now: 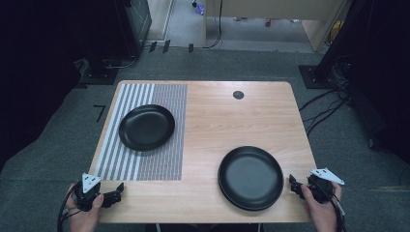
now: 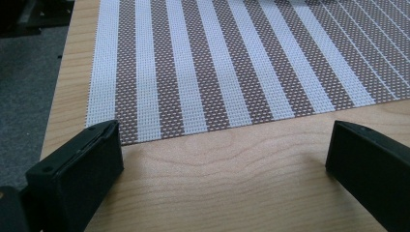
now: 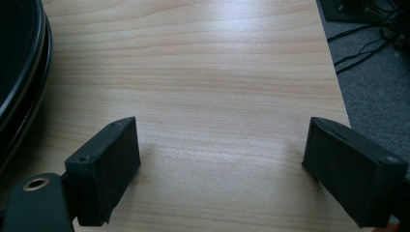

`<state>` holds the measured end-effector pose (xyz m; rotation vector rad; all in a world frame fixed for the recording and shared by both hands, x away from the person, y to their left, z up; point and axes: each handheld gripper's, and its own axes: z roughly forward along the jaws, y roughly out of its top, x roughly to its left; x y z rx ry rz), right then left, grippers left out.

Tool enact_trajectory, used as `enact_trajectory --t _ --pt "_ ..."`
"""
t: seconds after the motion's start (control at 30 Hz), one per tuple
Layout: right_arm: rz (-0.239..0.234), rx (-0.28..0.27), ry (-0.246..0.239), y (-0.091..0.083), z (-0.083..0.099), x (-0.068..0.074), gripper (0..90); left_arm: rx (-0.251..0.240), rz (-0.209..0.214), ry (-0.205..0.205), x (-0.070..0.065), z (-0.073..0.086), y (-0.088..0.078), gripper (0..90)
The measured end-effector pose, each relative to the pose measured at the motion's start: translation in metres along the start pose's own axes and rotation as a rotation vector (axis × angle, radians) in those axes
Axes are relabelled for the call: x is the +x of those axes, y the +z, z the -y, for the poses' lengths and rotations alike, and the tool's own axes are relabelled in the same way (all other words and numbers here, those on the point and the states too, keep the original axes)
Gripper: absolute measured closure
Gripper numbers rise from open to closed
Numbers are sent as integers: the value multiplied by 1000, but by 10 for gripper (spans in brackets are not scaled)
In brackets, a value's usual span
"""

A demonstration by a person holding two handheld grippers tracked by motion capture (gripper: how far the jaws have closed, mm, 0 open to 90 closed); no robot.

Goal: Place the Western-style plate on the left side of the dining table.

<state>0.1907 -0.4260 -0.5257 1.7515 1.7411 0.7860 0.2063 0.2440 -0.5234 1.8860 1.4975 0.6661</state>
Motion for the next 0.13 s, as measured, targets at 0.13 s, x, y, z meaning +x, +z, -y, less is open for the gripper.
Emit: enact_trajectory --t 0.13 --pt "1 0 1 0 0 0 120 0 0 0 0 0 0 0"
